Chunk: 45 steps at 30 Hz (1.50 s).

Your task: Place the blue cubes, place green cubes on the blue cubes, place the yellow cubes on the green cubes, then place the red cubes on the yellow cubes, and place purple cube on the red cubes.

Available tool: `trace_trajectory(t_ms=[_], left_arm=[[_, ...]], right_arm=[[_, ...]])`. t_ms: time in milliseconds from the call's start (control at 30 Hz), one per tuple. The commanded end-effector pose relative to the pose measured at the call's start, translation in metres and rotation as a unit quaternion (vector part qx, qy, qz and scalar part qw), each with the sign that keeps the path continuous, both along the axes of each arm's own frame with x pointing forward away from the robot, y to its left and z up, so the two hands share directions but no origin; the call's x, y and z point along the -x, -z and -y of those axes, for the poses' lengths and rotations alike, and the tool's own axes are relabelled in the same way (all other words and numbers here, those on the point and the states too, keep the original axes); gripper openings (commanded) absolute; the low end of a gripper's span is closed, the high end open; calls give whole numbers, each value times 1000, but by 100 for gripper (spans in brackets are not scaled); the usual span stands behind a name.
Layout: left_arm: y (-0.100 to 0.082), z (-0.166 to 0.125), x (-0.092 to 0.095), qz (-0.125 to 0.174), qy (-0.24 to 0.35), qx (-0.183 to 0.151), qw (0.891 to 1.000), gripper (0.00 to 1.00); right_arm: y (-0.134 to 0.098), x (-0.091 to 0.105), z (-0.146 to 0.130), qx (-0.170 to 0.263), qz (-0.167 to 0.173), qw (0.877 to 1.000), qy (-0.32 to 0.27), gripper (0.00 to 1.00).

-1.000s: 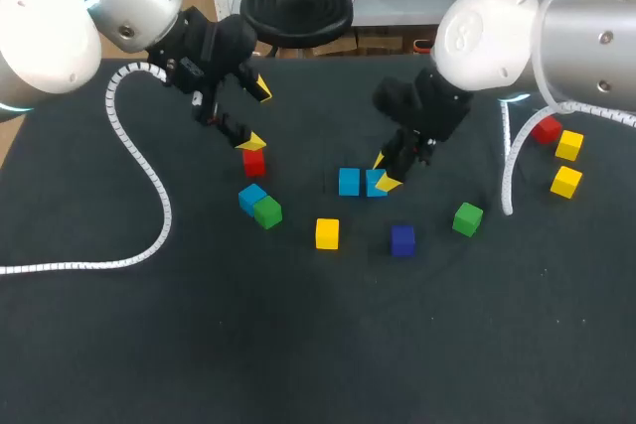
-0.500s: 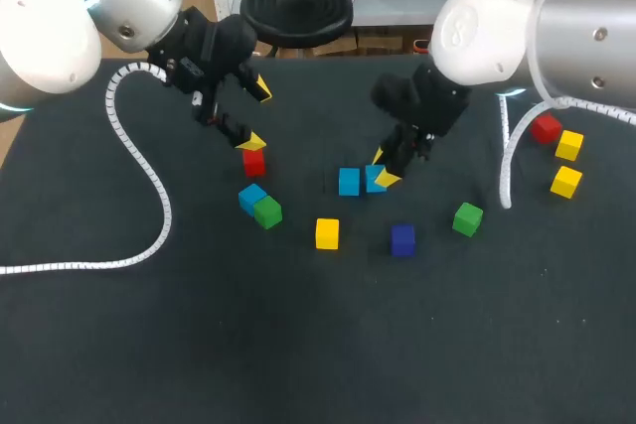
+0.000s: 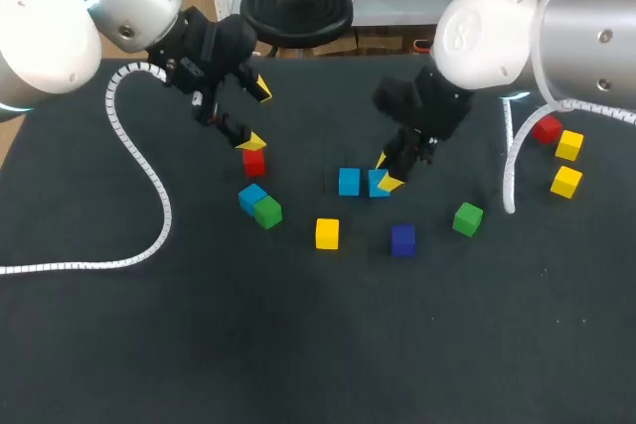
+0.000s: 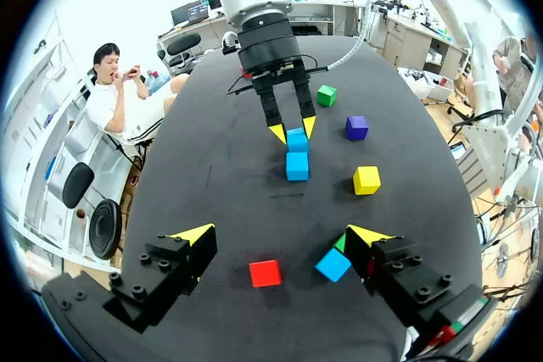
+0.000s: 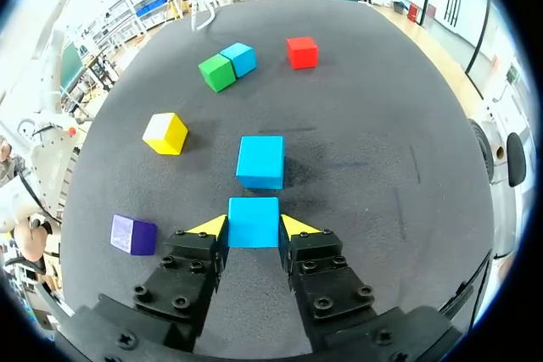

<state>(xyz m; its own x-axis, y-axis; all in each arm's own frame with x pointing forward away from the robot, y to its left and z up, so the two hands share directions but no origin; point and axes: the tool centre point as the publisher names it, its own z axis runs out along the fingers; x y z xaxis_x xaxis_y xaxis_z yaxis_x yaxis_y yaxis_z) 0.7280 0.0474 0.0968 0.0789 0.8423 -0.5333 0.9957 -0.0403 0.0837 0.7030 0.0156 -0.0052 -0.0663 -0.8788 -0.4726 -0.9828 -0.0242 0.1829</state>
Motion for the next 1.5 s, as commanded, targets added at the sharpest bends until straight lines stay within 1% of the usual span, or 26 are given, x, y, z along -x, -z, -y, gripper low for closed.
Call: trace_trajectory(t_ms=[33, 433, 600, 1133, 1500], left_arm=[[-1, 1, -1, -1, -1, -3, 1000, 100], [-1, 1, -1, -1, -1, -3, 1000, 100], [-1, 1, -1, -1, -1, -3, 1000, 100], [-1, 1, -1, -1, -1, -3, 1000, 100], [-1, 1, -1, -1, -1, -3, 1000, 100]], right_arm=[[-3, 6, 2, -1, 7, 1000, 3, 0], [1, 2, -2, -4, 9, 1000, 16, 0], [3, 2, -1, -1, 10, 999, 31, 0], [6, 0, -2, -4, 4, 1000, 21, 0], [2, -4, -3, -2, 9, 1000, 16, 0]])
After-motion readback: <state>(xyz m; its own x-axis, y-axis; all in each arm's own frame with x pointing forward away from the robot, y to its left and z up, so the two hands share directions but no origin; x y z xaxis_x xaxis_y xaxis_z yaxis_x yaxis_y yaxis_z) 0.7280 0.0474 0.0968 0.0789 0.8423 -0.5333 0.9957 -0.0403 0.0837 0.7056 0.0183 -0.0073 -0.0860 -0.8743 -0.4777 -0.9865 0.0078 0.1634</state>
